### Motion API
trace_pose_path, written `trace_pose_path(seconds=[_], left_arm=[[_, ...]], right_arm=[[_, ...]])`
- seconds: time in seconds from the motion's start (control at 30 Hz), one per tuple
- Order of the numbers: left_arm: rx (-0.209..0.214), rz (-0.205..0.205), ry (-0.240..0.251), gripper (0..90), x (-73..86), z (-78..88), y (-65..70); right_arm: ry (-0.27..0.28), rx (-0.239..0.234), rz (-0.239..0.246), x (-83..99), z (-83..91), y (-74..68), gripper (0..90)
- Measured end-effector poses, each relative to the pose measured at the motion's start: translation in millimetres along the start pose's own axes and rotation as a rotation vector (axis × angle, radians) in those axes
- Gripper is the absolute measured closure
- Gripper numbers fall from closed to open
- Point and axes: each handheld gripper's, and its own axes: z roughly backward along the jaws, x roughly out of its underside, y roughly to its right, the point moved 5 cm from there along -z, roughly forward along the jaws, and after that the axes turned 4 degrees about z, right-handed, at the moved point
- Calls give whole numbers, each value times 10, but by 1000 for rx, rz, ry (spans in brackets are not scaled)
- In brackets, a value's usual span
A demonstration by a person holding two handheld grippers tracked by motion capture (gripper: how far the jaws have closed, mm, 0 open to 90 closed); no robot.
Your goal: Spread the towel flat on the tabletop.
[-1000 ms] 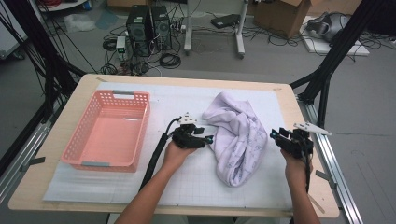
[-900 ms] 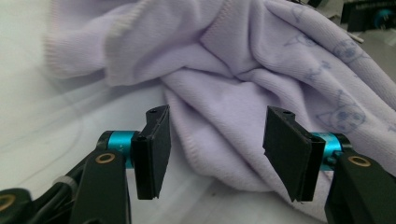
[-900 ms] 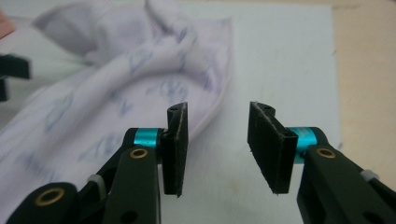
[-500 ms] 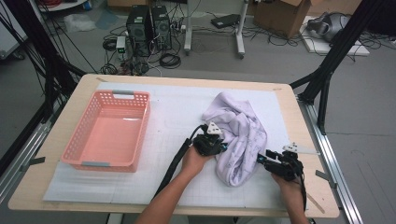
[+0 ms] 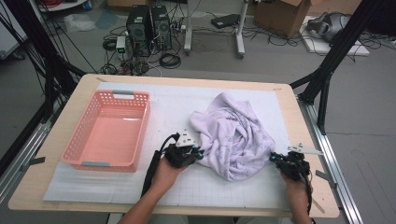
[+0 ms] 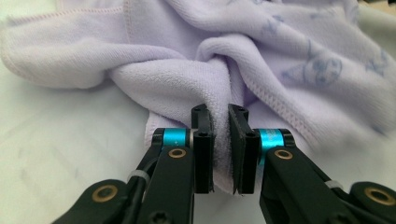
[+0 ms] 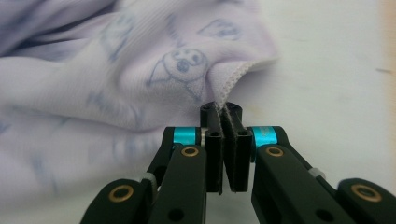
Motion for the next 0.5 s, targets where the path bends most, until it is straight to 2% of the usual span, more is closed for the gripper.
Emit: trace_pose_path(seconds=[0.03,0.07,0.13,0.17,0.2,0.23,0.27,0.3,0.33,0.37,0.4,0.5], left_arm=[[0,0,0,810,0,0,0],[20,25,-2,807,107,63,24],[24,53,-1,767,168,81,37],[24,53,-1,716,168,81,37],[9,70,16,644,136,86,17],[9,70,16,555,136,86,17],[-8,98,52,494,43,97,-22],[-8,98,52,457,43,97,-22],[-11,102,68,432,-24,113,-44],[-8,109,86,421,-102,128,-61],[-3,116,140,417,-278,151,-81],[19,129,179,411,-535,78,-103]], right_arm=[[1,16,-24,18,32,55,875],[9,22,-43,31,53,103,874],[14,25,-62,49,82,154,872],[14,25,-62,49,82,154,872],[29,29,-63,36,102,155,835],[37,29,-68,22,112,149,763],[40,18,-84,13,121,139,698],[37,1,-103,11,138,123,670],[46,-3,-102,5,158,100,644],[53,6,-82,-3,182,88,622],[59,11,-74,-17,210,78,616],[94,16,-73,-60,298,73,598]])
